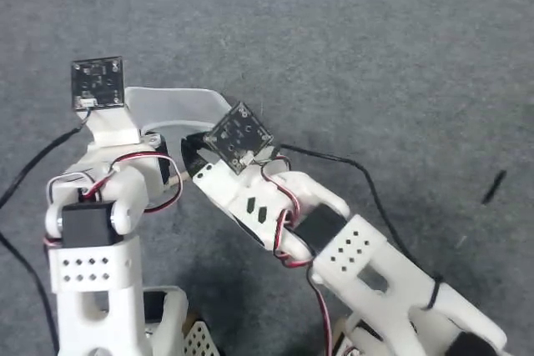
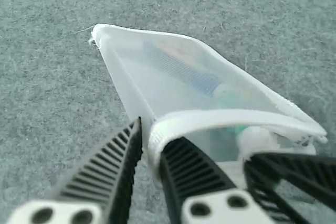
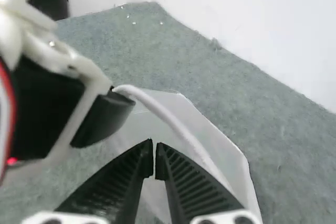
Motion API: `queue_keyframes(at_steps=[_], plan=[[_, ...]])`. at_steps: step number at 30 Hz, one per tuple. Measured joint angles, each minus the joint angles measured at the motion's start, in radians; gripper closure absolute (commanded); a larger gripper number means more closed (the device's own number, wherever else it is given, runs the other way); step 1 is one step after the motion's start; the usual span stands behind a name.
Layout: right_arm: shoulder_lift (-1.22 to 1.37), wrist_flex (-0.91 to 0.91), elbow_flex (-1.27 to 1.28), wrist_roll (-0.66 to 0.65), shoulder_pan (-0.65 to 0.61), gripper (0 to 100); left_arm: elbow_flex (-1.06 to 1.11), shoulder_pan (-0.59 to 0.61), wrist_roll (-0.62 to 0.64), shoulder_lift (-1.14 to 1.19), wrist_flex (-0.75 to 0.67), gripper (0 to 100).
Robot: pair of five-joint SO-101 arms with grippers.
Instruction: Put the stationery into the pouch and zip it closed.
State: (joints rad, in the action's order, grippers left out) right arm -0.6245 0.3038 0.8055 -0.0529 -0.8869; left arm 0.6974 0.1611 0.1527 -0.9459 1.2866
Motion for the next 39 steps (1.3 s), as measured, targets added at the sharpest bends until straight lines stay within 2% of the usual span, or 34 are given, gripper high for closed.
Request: queue_keyframes(at_steps=[5, 10, 22, 30, 39], plan=[[0.152, -0.037, -0.009, -0.002, 0.000, 99.2, 0.000, 0.000, 0.000, 0.000, 0.000, 99], [0.157, -0.018, -0.017, -0.003, 0.032, 99.2, 0.000, -0.005, 0.000, 0.000, 0.000, 99], [-0.163, 0.258, -0.015, -0.003, 0.089, 99.2, 0.000, 0.000, 0.000, 0.000, 0.000, 99], [-0.106, 0.284, -0.029, -0.032, 0.121, 99.3, 0.005, 0.000, 0.000, 0.000, 0.000, 99], [0.037, 0.565, -0.215, -0.060, 0.121, 99.3, 0.017, 0.000, 0.000, 0.000, -0.002, 99]])
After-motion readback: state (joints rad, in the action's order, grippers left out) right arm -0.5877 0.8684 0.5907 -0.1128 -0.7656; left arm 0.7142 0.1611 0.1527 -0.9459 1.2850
